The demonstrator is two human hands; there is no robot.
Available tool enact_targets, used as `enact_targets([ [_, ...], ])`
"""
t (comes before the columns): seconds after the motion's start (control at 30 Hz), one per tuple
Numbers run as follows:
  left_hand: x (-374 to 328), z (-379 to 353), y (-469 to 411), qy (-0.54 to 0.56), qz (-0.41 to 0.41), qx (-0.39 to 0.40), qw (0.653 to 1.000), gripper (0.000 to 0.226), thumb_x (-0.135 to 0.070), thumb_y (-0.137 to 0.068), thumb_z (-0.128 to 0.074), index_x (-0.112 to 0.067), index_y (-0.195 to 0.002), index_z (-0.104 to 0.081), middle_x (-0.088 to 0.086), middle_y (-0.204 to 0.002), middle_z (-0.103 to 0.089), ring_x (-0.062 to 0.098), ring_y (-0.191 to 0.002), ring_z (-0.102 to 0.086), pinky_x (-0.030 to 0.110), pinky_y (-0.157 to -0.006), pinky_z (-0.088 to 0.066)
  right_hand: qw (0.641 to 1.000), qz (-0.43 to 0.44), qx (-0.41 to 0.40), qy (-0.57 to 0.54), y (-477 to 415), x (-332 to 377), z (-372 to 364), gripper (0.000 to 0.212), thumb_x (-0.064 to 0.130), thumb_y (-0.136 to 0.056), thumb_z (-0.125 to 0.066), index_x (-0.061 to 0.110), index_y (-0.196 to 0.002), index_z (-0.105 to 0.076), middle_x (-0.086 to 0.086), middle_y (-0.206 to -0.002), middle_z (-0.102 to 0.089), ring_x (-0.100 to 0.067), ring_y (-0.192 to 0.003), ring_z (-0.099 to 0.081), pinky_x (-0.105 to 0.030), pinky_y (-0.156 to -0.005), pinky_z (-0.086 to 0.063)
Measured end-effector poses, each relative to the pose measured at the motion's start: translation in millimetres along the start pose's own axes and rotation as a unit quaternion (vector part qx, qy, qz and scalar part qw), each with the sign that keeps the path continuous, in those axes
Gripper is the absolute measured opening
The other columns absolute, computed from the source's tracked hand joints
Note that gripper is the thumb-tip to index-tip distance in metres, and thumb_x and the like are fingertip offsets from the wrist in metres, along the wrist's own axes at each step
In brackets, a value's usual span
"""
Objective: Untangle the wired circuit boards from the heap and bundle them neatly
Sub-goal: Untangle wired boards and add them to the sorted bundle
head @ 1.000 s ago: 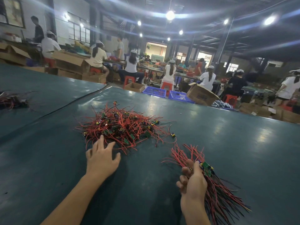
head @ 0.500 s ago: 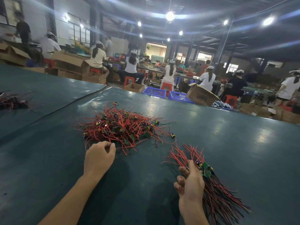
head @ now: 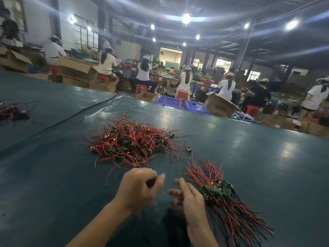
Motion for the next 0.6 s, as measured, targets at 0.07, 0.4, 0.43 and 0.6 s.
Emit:
enact_targets([
  [0.07, -10, -23, 8, 0.048, -0.039, 0.088, 0.994, 0.041, -0.035, -0.092, -0.055, -0.017, -0.055, -0.052, -0.013, -0.048, -0.044, 0.004, -0.042, -0.039, 0.019, -0.047, -0.032, 0.999, 0.012, 0.033, 0.037, 3, -2, -13, 0.028, 0.027, -0.099, -0.052, 0.007, -0.102, -0.071, -0.009, -0.082, -0.075, -0.016, -0.062, -0.066, -0.027, -0.055, -0.052],
  [0.4, -16, -38, 13, 0.214, 0.012, 0.157, 0.964, 0.035, -0.038, -0.099, -0.049, -0.022, -0.074, -0.066, -0.007, -0.065, -0.067, 0.011, -0.054, -0.064, 0.026, -0.052, -0.047, 0.995, -0.024, 0.095, -0.038, 12, 3, -26, 0.032, 0.034, -0.087, -0.059, 0.009, -0.084, -0.08, -0.021, -0.09, -0.074, -0.031, -0.076, -0.068, -0.042, -0.069, -0.052],
  [0.43, -16, -36, 12, 0.231, 0.018, 0.146, 0.962, 0.036, -0.04, -0.1, -0.048, -0.023, -0.075, -0.067, -0.007, -0.065, -0.067, 0.01, -0.055, -0.064, 0.027, -0.052, -0.049, 0.994, -0.025, 0.086, -0.056, 12, 3, -24, 0.028, 0.032, -0.08, -0.065, 0.008, -0.082, -0.079, -0.023, -0.09, -0.073, -0.035, -0.078, -0.065, -0.047, -0.075, -0.05],
  [0.6, 9, -24, 9, 0.311, 0.112, 0.029, 0.943, 0.025, -0.041, -0.093, -0.051, -0.022, -0.079, -0.061, 0.008, -0.056, -0.06, 0.017, -0.047, -0.054, 0.031, -0.048, -0.045, 0.994, -0.014, 0.054, -0.099, 6, 2, -14, 0.015, 0.018, -0.065, -0.076, 0.01, -0.077, -0.08, -0.018, -0.088, -0.075, -0.026, -0.077, -0.067, -0.032, -0.065, -0.053],
])
Point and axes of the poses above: each hand's wrist, its own y-axis away from the middle knuckle, its own z-axis out of the back of the hand, x = y × z, the point moved 8 cm from there along -y, towards the middle knuckle
